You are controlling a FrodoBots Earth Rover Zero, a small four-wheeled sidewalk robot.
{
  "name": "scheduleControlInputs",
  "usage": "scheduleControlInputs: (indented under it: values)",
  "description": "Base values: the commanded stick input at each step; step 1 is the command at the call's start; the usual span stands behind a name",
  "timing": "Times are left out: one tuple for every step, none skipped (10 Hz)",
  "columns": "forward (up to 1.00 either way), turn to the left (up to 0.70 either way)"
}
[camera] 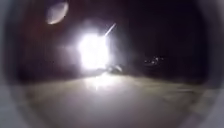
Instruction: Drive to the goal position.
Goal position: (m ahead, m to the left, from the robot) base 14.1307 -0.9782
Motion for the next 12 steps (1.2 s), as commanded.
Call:
scheduleControlInputs:
  values:
    - [1.00, 0.00]
    - [1.00, 0.00]
    - [1.00, 0.00]
    - [1.00, 0.00]
    - [1.00, 0.00]
    - [1.00, 0.00]
    - [1.00, 0.00]
    - [1.00, 0.00]
    - [1.00, 0.00]
    - [1.00, 0.00]
    - [1.00, 0.00]
    - [1.00, 0.00]
